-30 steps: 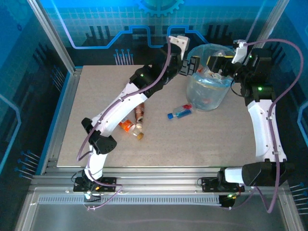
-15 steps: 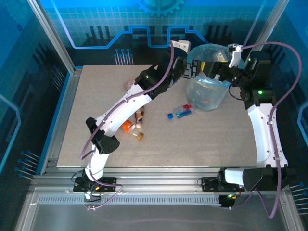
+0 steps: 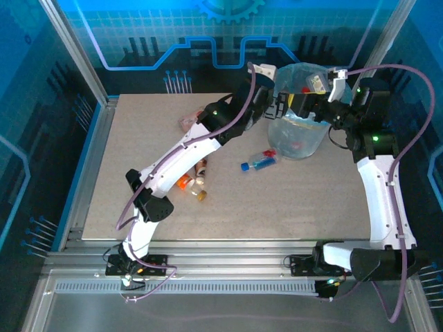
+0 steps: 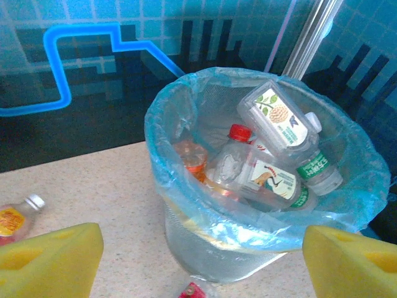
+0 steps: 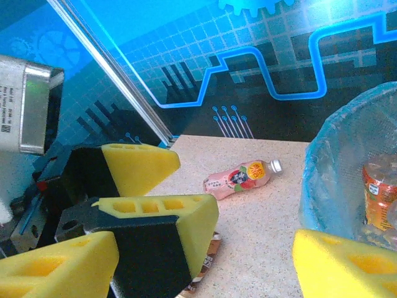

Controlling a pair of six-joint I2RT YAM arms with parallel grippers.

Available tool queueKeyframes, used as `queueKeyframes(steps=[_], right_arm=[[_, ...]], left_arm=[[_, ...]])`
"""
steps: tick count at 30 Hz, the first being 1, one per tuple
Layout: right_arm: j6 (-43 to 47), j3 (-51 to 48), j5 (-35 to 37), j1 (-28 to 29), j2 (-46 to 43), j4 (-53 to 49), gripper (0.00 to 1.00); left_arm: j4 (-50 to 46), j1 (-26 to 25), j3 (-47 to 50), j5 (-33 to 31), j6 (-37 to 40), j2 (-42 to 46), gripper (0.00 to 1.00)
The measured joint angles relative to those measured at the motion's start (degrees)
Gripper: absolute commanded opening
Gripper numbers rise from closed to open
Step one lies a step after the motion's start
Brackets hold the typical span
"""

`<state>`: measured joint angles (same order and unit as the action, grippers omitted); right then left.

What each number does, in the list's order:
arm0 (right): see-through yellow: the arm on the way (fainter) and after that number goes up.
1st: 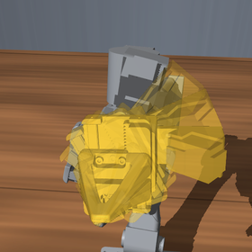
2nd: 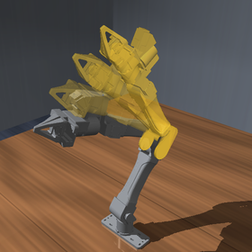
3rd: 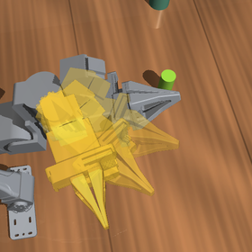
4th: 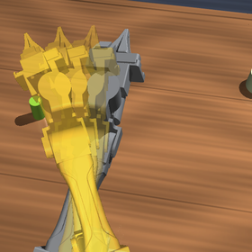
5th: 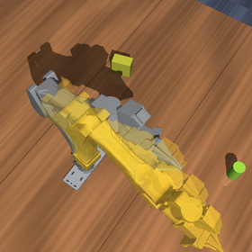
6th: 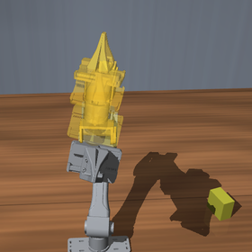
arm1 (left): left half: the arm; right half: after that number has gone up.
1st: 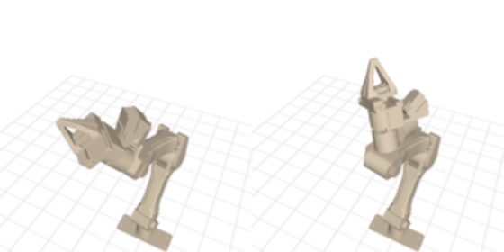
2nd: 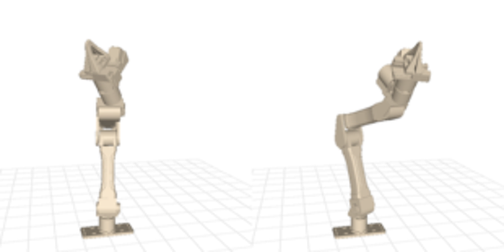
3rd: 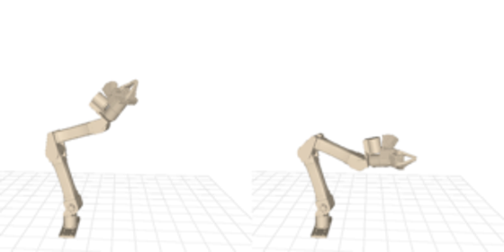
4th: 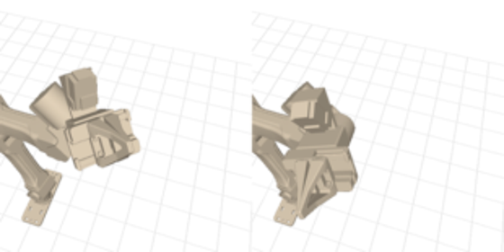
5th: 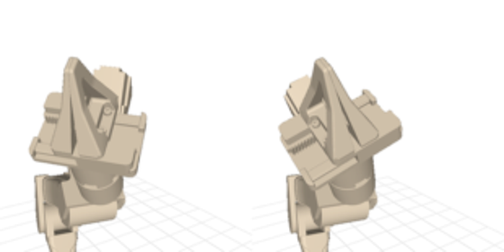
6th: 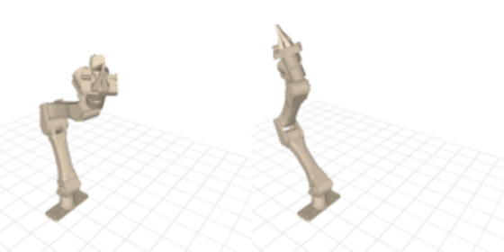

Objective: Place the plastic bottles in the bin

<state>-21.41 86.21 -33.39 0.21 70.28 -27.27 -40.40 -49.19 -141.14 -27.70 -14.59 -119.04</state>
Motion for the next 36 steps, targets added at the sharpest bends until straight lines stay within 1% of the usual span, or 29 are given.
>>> queueKeyframes(steps=[9,18,22,27,30,36], right_arm=[[0.7,-0.6,0.3,1.4,-4.2,0.2,0.73],[0.8,0.7,0.4,2.5,-3.1,-0.9,0.70],[1.2,0.9,1.0,5.2,-3.0,-1.9,0.69],[4.6,0.9,1.7,10.4,-3.4,-2.3,0.70],[7.3,0.7,0.3,13.4,-3.7,-2.1,0.70],[13.4,-1.5,-4.7,16.0,-3.3,-0.5,0.70]], left_arm=[[-0.7,-1.4,3.1,0.2,4.9,4.2,0.87],[0.1,-1.7,8.2,2.7,11.8,5.8,0.89],[0.9,-1.7,12.8,3.8,14.8,7.3,0.89],[2.6,-1.4,16.4,3.8,17.1,9.6,0.89],[4.1,-1.3,19.3,3.9,17.7,12.0,0.89],[8.5,0.4,30.3,4.6,17.1,20.0,0.89]])
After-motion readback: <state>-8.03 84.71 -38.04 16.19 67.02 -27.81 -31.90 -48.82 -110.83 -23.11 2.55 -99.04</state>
